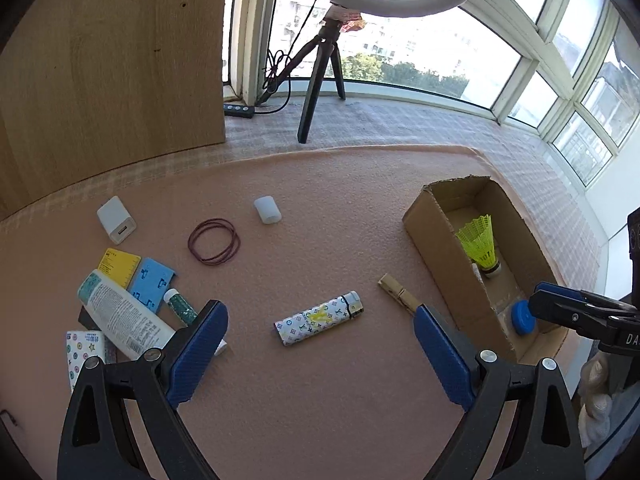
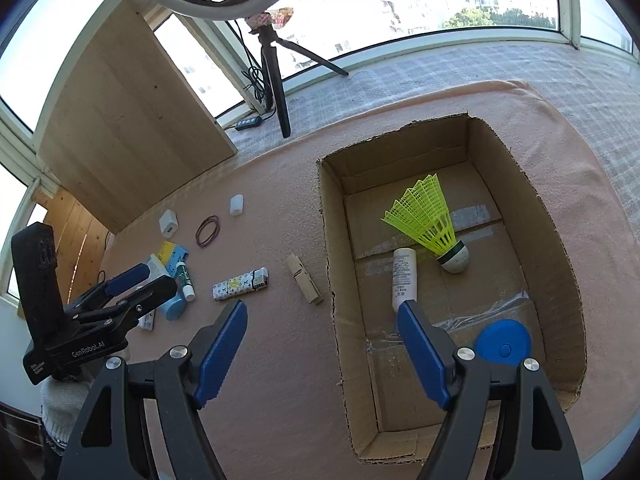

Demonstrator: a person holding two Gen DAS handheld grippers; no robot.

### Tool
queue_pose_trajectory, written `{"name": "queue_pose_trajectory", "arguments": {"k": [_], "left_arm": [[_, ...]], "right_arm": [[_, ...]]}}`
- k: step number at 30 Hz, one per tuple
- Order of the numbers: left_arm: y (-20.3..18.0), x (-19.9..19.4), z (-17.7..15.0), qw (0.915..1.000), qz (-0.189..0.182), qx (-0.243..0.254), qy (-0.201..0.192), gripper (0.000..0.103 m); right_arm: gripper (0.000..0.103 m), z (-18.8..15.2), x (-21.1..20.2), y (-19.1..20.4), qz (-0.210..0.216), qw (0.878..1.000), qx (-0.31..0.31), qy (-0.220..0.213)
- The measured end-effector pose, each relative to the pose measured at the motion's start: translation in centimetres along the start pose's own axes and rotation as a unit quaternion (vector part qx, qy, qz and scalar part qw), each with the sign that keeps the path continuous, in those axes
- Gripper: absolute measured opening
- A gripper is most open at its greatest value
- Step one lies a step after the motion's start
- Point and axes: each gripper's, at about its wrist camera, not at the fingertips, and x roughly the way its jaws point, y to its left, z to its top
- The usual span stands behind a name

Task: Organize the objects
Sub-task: 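Move the left tool back to the white-and-blue tube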

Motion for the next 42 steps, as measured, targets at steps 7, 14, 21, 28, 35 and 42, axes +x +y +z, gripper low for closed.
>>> {"name": "queue_pose_trajectory", "arguments": {"k": [7, 14, 21, 28, 35, 42], "left_arm": [[7.9, -0.6, 0.6, 0.9976, 0.048, -0.048, 0.01, 0.096], [16.3, 0.0, 2.4, 0.9893, 0.082, -0.12, 0.014, 0.096], [22.4, 2.9, 3.4, 0.9796, 0.096, -0.171, 0.044, 0.079], [22.1, 6.3, 2.6, 0.9814, 0.072, -0.155, 0.087, 0.054], [17.4, 7.8, 1.8, 0.9895, 0.063, -0.085, 0.099, 0.051], [13.7, 7.6, -0.2, 0.9927, 0.046, -0.043, 0.103, 0.049]], "right_arm": [[0.074, -0.8, 1.3, 1.6, 0.014, 1.0, 0.003, 0.013], [0.074, -2.0, 1.8, 3.2, 0.007, 1.0, -0.009, 0.021], [0.074, -3.0, 1.9, 3.3, 0.009, 1.0, -0.001, 0.025], [0.074, -3.4, 1.7, 2.4, -0.002, 1.0, 0.013, 0.027], [0.074, -3.3, 2.0, 3.1, -0.005, 0.999, 0.001, 0.032], [0.074, -3.4, 2.2, 3.6, 0.001, 0.999, -0.006, 0.036]]}}
